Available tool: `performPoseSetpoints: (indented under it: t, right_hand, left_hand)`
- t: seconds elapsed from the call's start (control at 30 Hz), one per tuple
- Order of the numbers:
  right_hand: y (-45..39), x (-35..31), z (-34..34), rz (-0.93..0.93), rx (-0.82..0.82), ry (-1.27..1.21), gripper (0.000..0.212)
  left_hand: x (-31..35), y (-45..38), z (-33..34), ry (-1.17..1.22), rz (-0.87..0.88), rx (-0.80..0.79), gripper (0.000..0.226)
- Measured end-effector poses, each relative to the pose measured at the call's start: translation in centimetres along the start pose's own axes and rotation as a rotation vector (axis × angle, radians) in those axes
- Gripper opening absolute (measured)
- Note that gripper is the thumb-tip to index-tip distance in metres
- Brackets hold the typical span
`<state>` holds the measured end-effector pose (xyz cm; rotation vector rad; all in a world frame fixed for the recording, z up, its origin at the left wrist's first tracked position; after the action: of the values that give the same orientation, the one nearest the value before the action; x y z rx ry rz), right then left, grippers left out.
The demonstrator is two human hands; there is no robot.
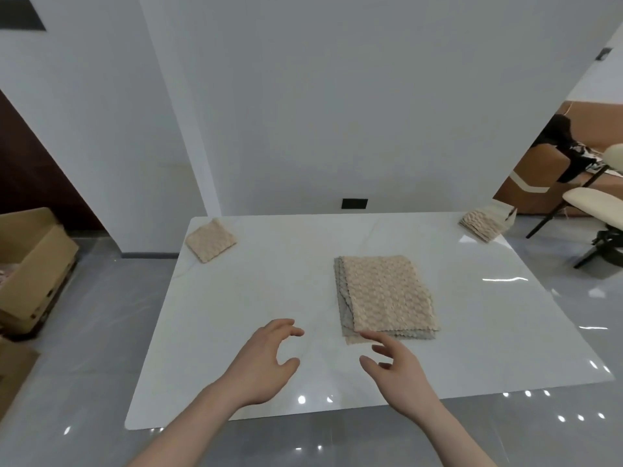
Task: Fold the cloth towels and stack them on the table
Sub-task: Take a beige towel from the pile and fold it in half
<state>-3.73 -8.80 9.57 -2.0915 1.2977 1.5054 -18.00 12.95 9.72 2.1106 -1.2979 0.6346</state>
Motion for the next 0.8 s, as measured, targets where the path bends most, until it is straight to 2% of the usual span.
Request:
performPoseSetpoints:
  t: [0.23,0.53,0.8]
  right_hand:
    - [-2.6,2.2,-5.3,-0.055,-0.037,0.015,0.039]
    - [-8.3,10.3,-15.7,-0.1,-0.094,0.116,0.039]
    - [-14.2,14.8,-18.1,-0.104,-0.139,0.233,0.038]
  left_hand:
    - [3.5,-1.5,3.4,-0.005,-0.047,0.046,0.046]
    - [9.2,-6.7,11.9,-0.001,-0.17,0.053,0.048]
    - [10.7,-12.7,15.4,-0.049,-0.193,0.004,0.049]
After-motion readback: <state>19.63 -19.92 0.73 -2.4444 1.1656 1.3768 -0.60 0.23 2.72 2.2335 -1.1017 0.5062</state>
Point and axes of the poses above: each hand's wrist, its own y-axis away from the middle knuckle, its own z-axis out of the palm, x = y × z, the point moved 5 cm from there along -y, towards the middle knuckle, and after that the axes turned 1 degree about -y, right-handed, at the moved point
